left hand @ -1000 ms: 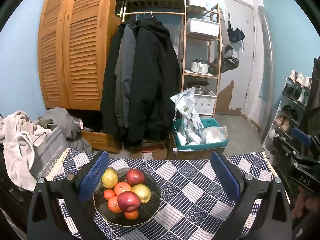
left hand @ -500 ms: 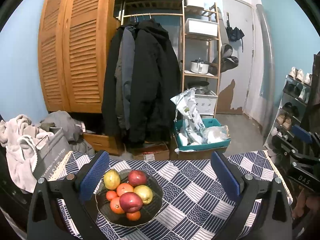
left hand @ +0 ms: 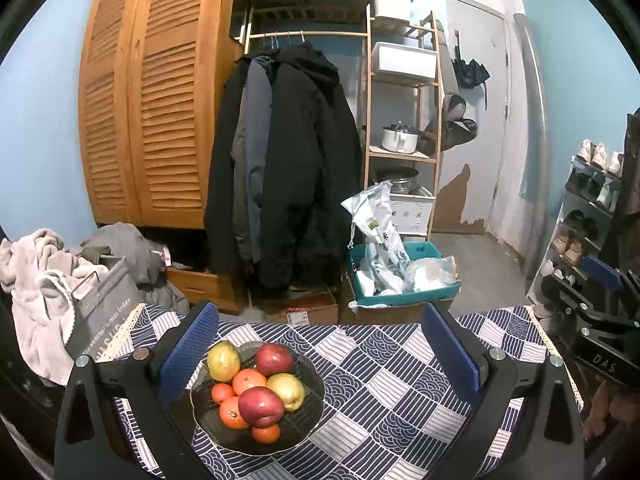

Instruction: Organize fruits

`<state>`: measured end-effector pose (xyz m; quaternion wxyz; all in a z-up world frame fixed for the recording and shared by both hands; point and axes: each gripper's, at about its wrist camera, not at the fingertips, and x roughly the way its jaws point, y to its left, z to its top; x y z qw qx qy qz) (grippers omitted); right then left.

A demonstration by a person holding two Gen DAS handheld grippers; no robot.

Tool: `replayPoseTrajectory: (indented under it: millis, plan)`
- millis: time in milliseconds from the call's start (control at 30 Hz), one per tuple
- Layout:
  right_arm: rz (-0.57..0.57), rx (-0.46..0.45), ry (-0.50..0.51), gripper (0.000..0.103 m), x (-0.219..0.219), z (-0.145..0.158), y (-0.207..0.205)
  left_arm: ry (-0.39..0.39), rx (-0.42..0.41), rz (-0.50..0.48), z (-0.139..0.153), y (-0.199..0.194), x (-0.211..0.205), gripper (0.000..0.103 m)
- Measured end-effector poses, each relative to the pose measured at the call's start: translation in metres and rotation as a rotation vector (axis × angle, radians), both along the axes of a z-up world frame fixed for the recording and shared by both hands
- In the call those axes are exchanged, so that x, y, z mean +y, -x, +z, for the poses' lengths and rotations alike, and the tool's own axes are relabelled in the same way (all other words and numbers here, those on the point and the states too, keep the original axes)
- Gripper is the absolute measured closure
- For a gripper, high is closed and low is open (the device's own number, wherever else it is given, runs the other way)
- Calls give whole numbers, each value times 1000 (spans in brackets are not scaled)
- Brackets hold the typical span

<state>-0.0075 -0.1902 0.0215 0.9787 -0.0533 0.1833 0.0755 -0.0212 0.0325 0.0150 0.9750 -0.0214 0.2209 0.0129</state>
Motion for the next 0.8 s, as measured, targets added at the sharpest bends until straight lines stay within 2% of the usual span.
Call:
replayPoseTrajectory:
  millis: [800]
  plan:
    - [1,-1,1,16,1,0,1,0,9,-19,3,0,1,1]
